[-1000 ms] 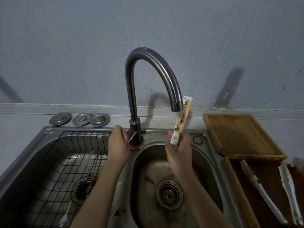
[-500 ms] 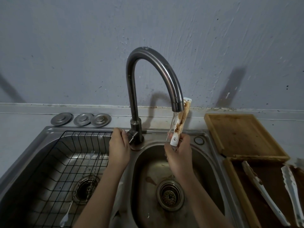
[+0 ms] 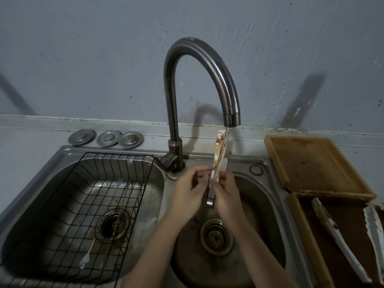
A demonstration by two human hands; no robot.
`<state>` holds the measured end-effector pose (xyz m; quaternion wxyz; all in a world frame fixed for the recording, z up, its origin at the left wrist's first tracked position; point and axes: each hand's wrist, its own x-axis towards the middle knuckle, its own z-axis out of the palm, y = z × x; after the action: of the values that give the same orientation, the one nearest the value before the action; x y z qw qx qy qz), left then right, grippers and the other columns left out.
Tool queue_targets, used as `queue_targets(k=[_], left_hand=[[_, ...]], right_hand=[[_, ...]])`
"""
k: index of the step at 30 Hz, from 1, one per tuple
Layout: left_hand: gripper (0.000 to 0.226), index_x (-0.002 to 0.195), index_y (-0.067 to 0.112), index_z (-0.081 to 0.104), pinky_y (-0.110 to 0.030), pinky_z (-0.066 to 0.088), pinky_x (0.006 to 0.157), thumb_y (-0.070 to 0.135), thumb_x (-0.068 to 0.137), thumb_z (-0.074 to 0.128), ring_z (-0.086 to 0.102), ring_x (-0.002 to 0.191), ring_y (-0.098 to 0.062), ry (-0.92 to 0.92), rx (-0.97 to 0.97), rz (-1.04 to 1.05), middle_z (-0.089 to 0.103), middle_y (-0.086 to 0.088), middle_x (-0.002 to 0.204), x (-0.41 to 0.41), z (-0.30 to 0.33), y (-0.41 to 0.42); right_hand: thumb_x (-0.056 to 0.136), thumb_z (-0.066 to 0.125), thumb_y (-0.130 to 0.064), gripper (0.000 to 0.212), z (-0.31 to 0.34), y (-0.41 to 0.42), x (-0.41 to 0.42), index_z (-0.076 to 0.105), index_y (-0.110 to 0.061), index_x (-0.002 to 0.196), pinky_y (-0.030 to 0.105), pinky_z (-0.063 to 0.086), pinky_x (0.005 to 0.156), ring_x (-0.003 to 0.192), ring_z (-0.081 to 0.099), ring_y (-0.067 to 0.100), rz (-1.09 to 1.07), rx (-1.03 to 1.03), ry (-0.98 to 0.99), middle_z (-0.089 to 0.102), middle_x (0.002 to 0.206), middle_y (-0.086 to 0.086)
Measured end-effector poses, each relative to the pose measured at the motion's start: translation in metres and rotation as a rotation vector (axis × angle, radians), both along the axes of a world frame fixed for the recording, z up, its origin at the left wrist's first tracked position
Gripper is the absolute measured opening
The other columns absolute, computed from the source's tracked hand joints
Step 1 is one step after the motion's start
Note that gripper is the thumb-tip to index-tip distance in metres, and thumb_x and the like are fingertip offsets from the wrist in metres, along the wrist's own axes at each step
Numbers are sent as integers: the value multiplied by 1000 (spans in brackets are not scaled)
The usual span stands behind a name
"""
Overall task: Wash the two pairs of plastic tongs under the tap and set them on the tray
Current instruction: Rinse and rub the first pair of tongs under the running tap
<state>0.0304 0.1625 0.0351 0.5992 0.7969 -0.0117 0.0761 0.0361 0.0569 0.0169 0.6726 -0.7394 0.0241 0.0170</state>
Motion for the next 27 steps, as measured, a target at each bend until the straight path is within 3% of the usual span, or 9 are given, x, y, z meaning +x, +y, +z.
queue_targets(k=[3,6,11,14,16,18,22,25,27], left_hand=[[27,104,14,65,-19,52,82,-5,89,52,67,88,-2,159,-235,-57,71,-1,95,2,-8,-9],[34,106,11,67,-25,55,77,-12,84,54,69,82,-12,310,-397,-37,73,-4,89,-2,-17,-9],[31,103,7,71,-34,55,78,-10,78,64,69,86,-25,464,-622,-13,74,-14,97,-9,-27,-7],[24,99,6,72,-32,58,70,-5,82,61,71,79,-24,492,-670,10,74,-16,91,-11,-28,-8],[19,96,5,73,-25,55,56,-2,85,59,70,66,-18,507,-689,18,74,-15,82,-16,-28,-11],[18,95,5,72,-23,55,53,-1,87,57,71,63,-17,511,-678,22,74,-13,79,-20,-28,-13],[18,95,9,72,-18,48,47,0,87,58,64,52,-8,514,-619,36,71,-7,75,-23,-26,-16],[19,91,14,72,-23,52,57,1,86,59,68,69,-12,530,-546,47,73,-7,85,-22,-25,-19],[19,96,9,71,-25,57,62,-2,85,59,71,81,-18,565,-560,38,73,-11,94,-24,-24,-23]], right_hand=[[94,46,-24,9,-7,-3,-4,53,-27,90,39,54,70,77,66,14,36,-59,7,67,84,3],[98,38,-21,21,-9,-9,-8,54,-19,84,14,45,52,57,55,-3,8,-109,-6,61,71,-2],[96,45,-20,24,-10,-12,-13,60,-12,79,14,40,47,53,51,2,19,-111,-13,58,64,-4],[92,53,-22,25,-10,-12,-13,61,-5,77,11,37,42,46,47,0,11,-103,-9,56,59,1],[92,52,-27,32,-11,-12,-12,62,-6,71,10,33,40,42,44,0,-14,-174,-13,53,54,-2],[94,48,-29,35,-13,-13,-12,65,-7,73,10,35,40,42,48,-1,-37,-235,-2,55,54,-3],[90,55,-29,31,-15,-15,-14,66,-4,75,21,39,51,55,52,12,-41,-272,32,65,68,15],[88,57,-29,31,-15,-17,-11,65,-4,71,25,41,54,58,53,16,-44,-313,62,66,71,18],[92,50,-31,35,-14,-20,-8,63,-9,67,22,38,50,55,52,14,-58,-353,79,62,63,12]])
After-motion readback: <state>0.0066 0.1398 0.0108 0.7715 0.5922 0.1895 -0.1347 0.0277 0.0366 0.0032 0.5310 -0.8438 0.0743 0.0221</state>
